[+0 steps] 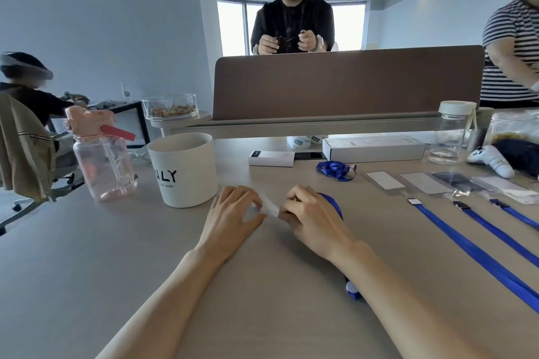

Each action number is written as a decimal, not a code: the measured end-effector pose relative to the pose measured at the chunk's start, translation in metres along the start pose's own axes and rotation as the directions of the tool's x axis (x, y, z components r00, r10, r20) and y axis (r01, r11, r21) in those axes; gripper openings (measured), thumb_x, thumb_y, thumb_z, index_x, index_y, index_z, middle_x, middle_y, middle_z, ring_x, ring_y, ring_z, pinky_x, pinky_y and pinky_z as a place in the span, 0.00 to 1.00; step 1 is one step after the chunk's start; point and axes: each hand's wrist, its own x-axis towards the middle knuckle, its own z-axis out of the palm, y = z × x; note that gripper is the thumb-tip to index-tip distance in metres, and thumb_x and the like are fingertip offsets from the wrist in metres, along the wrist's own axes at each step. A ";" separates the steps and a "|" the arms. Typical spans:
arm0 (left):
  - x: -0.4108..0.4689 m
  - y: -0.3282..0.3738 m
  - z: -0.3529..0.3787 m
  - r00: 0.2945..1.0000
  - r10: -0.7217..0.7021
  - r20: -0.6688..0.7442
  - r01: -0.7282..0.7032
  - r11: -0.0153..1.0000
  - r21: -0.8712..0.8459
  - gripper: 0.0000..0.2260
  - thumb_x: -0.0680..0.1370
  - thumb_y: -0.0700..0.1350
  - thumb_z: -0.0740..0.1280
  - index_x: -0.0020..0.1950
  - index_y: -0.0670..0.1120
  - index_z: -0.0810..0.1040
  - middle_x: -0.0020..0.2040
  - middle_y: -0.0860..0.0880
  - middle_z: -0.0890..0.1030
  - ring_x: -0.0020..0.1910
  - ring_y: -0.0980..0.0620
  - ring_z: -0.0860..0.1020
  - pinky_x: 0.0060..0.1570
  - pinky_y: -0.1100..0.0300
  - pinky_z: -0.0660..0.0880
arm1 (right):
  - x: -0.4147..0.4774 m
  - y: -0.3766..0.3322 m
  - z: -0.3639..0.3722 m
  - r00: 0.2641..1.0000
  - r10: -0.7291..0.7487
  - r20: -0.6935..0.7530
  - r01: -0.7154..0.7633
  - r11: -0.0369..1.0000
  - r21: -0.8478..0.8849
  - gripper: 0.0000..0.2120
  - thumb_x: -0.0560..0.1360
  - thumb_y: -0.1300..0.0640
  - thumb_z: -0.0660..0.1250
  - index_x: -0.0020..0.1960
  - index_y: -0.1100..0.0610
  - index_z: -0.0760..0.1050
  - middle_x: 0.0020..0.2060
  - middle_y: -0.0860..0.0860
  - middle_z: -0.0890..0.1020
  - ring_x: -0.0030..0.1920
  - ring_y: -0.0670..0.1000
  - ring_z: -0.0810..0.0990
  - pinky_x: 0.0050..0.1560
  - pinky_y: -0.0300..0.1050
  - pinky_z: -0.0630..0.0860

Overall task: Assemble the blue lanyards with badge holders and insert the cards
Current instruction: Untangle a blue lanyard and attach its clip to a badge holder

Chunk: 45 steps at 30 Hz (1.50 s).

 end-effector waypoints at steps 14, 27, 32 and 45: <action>0.001 0.005 0.002 0.971 0.224 0.077 -0.223 0.974 -0.026 0.10 0.73 0.59 0.65 0.41 0.54 0.80 0.39 0.58 0.76 0.42 0.58 0.70 0.42 0.66 0.65 | 0.001 -0.001 0.000 0.971 0.159 -0.177 -0.163 0.987 -0.006 0.09 0.76 0.54 0.70 0.38 0.55 0.81 0.30 0.44 0.74 0.34 0.47 0.71 0.37 0.43 0.64; 0.007 0.045 -0.016 0.831 -0.021 0.556 0.477 0.541 -0.693 0.28 0.70 0.40 0.71 0.68 0.51 0.69 0.57 0.49 0.80 0.54 0.56 0.77 0.49 0.67 0.74 | 0.013 -0.032 -0.031 0.829 0.559 0.039 -0.306 0.394 0.867 0.08 0.80 0.58 0.64 0.48 0.61 0.78 0.30 0.47 0.81 0.39 0.47 0.83 0.42 0.40 0.78; 0.008 0.052 -0.012 0.854 -0.079 0.515 0.409 0.713 -0.569 0.05 0.75 0.40 0.71 0.48 0.48 0.80 0.39 0.52 0.79 0.36 0.62 0.75 0.42 0.70 0.71 | 0.015 -0.031 -0.035 0.733 0.669 0.119 -0.322 0.188 0.928 0.08 0.81 0.58 0.62 0.50 0.61 0.77 0.44 0.54 0.86 0.32 0.43 0.76 0.30 0.34 0.70; 0.012 0.018 -0.022 0.693 -0.661 0.286 0.652 0.406 -0.640 0.16 0.80 0.38 0.51 0.53 0.50 0.77 0.36 0.49 0.78 0.35 0.47 0.71 0.30 0.58 0.67 | 0.005 -0.011 -0.023 0.737 0.568 0.366 -0.660 0.491 0.568 0.11 0.82 0.50 0.58 0.49 0.50 0.78 0.33 0.47 0.74 0.35 0.47 0.71 0.37 0.41 0.66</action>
